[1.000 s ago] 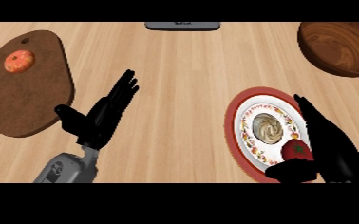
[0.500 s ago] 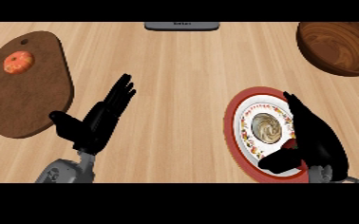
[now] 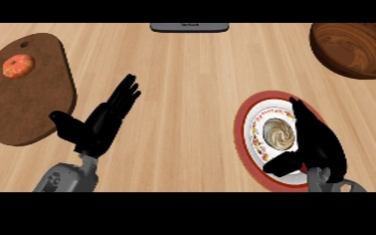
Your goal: Pick the cupcake from the plate and place it in the bowl
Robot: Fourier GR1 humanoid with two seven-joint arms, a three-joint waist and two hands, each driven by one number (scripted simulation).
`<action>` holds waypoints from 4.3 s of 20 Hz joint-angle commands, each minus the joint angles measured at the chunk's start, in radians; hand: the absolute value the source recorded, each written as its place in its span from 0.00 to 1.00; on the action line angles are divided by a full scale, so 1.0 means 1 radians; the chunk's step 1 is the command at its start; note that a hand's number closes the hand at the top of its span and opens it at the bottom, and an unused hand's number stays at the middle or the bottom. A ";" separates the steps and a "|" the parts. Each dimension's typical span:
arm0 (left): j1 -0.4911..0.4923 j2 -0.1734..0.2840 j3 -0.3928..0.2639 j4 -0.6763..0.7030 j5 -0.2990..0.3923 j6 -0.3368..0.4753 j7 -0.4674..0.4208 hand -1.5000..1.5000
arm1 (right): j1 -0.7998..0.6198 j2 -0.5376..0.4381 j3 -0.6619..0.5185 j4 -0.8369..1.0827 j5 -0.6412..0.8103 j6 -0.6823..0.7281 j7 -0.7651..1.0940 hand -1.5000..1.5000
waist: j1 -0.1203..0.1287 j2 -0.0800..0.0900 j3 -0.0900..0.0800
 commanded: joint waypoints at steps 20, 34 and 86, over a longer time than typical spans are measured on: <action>0.001 -0.153 0.069 -0.057 -0.154 -0.028 0.106 0.50 | -0.017 0.105 -0.102 0.246 0.173 -0.094 -0.242 1.00 | 0.000 0.000 0.001; 0.030 -0.141 0.140 -0.037 -0.148 -0.123 0.089 0.50 | -0.002 -0.045 -0.031 0.279 0.172 0.048 -0.567 1.00 | 0.011 0.002 0.002; 0.027 -0.225 0.130 -0.014 -0.218 -0.176 0.064 0.50 | -0.757 -0.481 -0.511 1.062 0.044 -0.127 -1.307 1.00 | 0.060 0.019 0.001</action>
